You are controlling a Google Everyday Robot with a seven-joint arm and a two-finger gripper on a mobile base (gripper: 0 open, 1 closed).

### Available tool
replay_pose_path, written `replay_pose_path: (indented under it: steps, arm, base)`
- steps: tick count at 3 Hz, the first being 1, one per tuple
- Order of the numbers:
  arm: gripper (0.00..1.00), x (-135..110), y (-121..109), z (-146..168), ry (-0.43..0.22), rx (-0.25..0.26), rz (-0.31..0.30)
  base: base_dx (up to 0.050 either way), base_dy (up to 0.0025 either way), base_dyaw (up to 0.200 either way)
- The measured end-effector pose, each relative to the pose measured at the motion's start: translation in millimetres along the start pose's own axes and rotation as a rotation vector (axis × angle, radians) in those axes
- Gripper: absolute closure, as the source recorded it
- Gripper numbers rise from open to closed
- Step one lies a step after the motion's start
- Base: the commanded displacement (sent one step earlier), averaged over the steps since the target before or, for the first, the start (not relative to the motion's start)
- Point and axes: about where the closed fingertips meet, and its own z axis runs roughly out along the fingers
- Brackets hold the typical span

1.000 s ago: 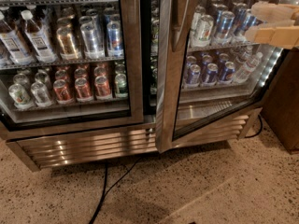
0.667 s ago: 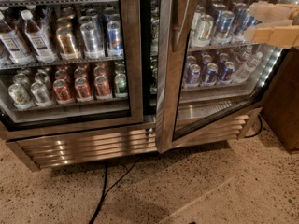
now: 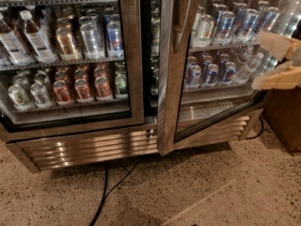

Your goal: Open right fridge door

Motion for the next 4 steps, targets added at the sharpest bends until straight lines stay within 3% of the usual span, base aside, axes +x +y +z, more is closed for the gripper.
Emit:
replay_pose_path:
  steps: [1, 2, 3, 4]
  arm:
    - [0.0, 43.8, 59.6, -19.9, 0.064, -0.062, 0.033]
    - [0.0, 56.7, 118.6, -35.6, 0.15, -0.192, 0.083]
    - [0.0, 54.9, 141.0, -38.7, 0.15, -0.283, 0.091]
    - [0.0, 54.7, 140.7, -37.6, 0.148, -0.284, 0.092]
  base:
    - [0.0, 0.0, 0.0]
    - [0.0, 0.0, 0.0]
    - [0.0, 0.0, 0.0]
    - [0.0, 0.0, 0.0]
